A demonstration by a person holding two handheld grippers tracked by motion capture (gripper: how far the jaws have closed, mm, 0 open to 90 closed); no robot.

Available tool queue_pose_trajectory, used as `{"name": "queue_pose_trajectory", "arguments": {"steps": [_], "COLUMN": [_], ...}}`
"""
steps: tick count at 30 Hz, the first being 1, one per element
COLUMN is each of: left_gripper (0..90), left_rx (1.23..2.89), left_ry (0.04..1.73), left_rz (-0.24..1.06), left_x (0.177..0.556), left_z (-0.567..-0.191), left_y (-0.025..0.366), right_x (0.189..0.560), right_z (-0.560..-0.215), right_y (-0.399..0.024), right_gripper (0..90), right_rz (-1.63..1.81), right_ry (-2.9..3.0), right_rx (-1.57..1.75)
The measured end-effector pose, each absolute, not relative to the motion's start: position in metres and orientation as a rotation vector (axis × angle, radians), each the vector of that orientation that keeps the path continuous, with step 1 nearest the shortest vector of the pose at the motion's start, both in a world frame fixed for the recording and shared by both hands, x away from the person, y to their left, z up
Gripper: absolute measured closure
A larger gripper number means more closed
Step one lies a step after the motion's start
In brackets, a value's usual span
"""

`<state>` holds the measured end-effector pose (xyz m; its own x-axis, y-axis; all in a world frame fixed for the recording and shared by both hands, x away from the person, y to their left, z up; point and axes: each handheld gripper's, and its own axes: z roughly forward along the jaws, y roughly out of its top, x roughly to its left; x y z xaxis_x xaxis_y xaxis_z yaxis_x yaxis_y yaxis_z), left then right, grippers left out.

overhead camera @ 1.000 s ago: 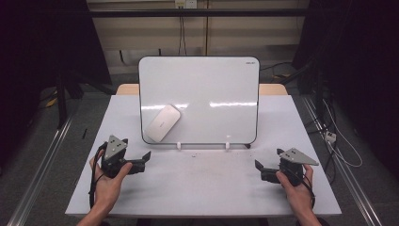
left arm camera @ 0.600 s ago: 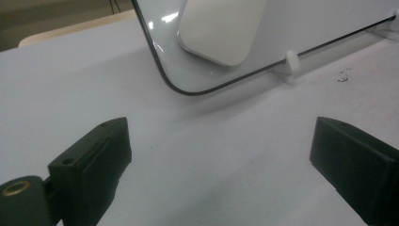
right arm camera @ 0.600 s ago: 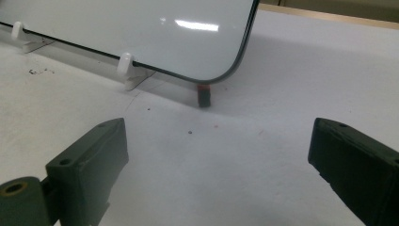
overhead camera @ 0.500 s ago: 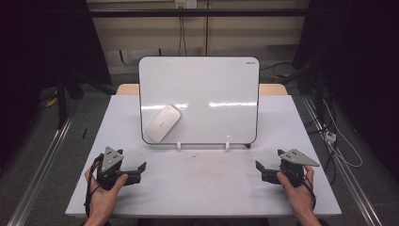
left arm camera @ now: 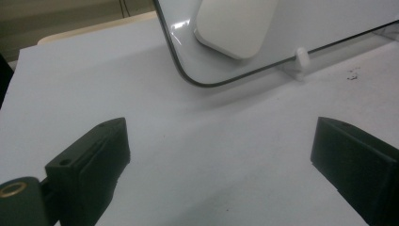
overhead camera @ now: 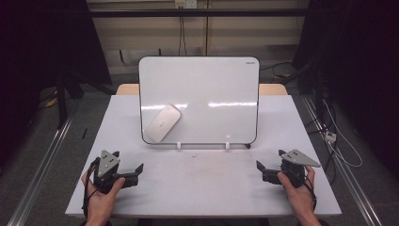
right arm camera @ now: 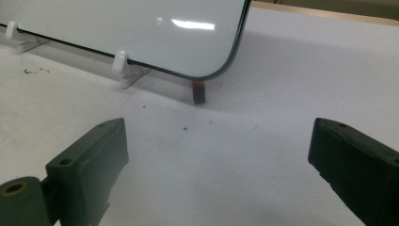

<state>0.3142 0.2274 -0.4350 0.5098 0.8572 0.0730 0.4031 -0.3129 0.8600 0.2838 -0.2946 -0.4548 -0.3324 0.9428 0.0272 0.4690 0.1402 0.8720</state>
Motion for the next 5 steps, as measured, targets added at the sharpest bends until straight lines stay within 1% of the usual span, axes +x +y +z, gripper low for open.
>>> {"name": "queue_pose_trajectory", "arguments": {"steps": [2, 5], "left_gripper": [5.7, 5.9], "left_rx": [1.911, 1.899], "left_ry": [1.046, 1.061], "left_rz": [0.670, 0.683], "left_x": [0.3159, 0.3171], "left_z": [-0.4354, -0.4342], "left_y": [0.2276, 0.2297], "right_x": [0.2847, 0.2849], "right_z": [-0.4551, -0.4551], "right_y": [-0.2943, -0.2936], "right_gripper": [5.4, 5.3], "right_rz": [1.122, 1.121], "right_ry": [1.876, 1.880], "right_rx": [1.351, 1.352]}}
